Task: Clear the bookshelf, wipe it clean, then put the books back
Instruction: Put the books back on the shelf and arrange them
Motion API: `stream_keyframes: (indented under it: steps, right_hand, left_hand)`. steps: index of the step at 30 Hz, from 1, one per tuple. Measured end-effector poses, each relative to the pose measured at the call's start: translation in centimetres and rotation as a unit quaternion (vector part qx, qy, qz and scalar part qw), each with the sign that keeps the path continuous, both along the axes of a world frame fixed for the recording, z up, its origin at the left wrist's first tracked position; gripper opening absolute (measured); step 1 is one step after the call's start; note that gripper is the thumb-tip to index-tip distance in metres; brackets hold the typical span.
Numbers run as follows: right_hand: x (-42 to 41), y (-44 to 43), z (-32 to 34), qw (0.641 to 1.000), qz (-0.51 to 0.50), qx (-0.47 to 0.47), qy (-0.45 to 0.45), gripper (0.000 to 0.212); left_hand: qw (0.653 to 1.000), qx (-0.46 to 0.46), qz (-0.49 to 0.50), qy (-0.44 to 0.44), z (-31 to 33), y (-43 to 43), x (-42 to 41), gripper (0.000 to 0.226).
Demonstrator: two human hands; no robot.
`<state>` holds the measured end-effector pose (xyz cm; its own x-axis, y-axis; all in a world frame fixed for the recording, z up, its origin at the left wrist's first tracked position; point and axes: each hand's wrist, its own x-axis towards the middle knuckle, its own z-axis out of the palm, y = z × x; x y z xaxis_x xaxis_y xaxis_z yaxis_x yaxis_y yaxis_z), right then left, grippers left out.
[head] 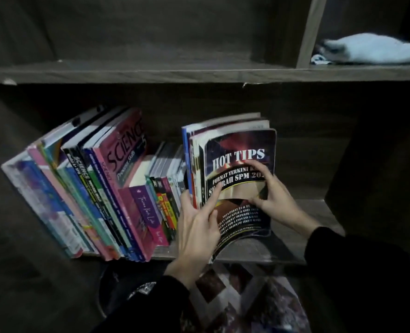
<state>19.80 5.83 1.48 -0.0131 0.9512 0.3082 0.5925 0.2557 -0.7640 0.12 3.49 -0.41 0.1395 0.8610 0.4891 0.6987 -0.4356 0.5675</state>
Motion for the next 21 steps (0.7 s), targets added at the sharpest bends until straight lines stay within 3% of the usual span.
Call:
stream_keyframes:
  steps: [4, 7, 11, 13, 17, 21]
  right_hand:
    - [-1.8, 3.6, -2.6, 0.999, -0.003, 0.035, 0.024, 0.114]
    - [-2.6, 5.8, -3.9, 0.996, -0.005, 0.022, 0.089, 0.125]
    - [-3.6, 8.4, -4.9, 0.977, 0.003, -0.043, 0.209, 0.129]
    - [-4.8, 8.3, -5.7, 0.965, -0.032, -0.060, 0.252, 0.115]
    - [-8.0, 6.7, -9.7, 0.950, -0.204, -0.131, 0.196, 0.073]
    - [-10.9, 7.0, -12.2, 0.954, -0.156, -0.136, 0.217, 0.053]
  left_hand:
    - [0.995, 0.093, 0.037, -0.019, -4.0, 2.3, 0.0, 0.068]
    - [0.986, 0.147, 0.068, -0.029, -6.0, 2.1, 0.2, 0.054]
    - [0.981, 0.162, 0.085, -0.071, -7.1, 1.6, 0.2, 0.072]
    - [0.975, 0.189, 0.088, -0.075, -7.7, 1.7, 0.0, 0.082]
    - [0.971, 0.182, 0.131, -0.088, -8.7, 2.0, 0.6, 0.093]
    - [0.971, 0.159, 0.142, -0.112, -10.2, 2.7, 2.0, 0.087]
